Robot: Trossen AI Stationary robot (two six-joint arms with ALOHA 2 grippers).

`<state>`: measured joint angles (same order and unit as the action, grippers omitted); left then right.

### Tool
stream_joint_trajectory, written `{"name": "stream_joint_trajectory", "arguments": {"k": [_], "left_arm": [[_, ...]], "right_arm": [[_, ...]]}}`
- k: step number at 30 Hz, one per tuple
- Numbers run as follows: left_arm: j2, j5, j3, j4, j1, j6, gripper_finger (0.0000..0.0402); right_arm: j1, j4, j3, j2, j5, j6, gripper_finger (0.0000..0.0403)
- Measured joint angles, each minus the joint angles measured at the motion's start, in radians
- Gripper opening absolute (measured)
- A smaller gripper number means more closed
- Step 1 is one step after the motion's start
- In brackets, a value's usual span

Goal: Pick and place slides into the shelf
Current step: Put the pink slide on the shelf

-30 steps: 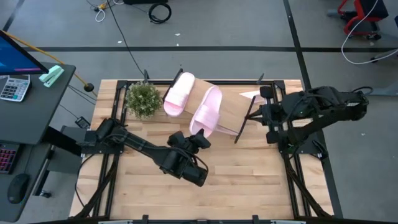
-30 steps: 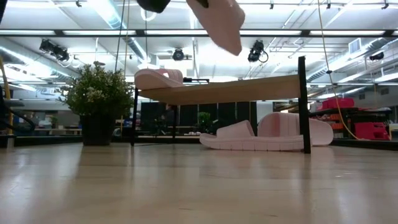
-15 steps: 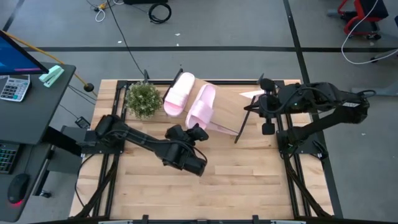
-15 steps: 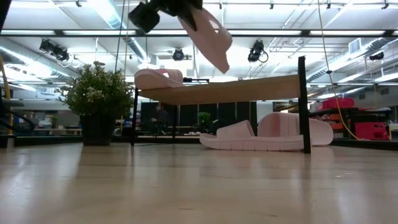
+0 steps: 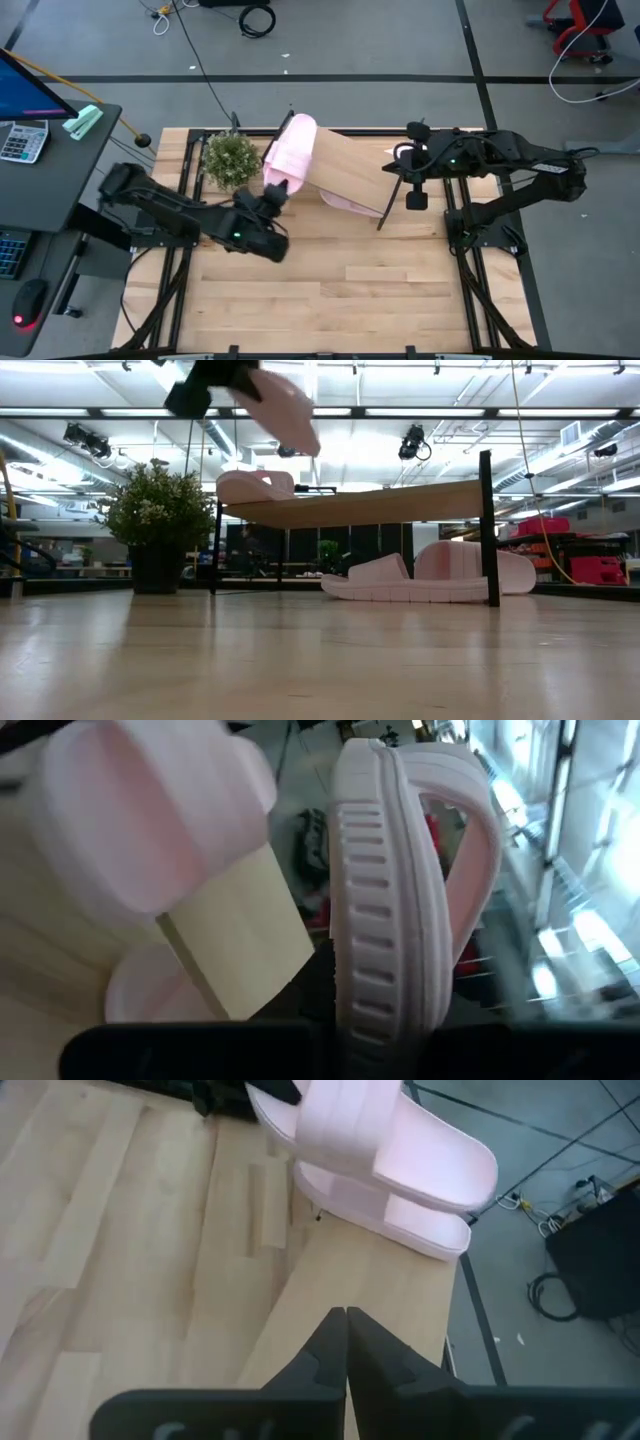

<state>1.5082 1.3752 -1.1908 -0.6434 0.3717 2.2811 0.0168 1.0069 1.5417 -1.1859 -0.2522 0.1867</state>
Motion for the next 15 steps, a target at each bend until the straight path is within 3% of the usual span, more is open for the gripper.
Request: {"name": "stream_joint_trajectory", "arguments": {"k": [4,7,11,15], "left_arm": [[-0.099,-0.012,0.248,0.367,0.026,-0.057,0.0042],[-0.116,-0.047,0.376,0.692,0.031,-0.227,0.0042],[-0.116,-0.120,0.448,1.028,-0.003,-0.521,0.0042],[-0.117,-0.229,0.436,1.163,-0.083,-0.730,0.0042]], "right_arm": [[-0.026,0.000,0.000,-0.015,-0.001,0.000,0.0008],[-0.048,0.000,0.000,-0.024,-0.001,0.000,0.0006],[-0.070,-0.003,0.000,-0.033,0.000,0.000,0.0008],[-0.086,-0.012,0.000,-0.038,0.000,-0.003,0.0009]]}}
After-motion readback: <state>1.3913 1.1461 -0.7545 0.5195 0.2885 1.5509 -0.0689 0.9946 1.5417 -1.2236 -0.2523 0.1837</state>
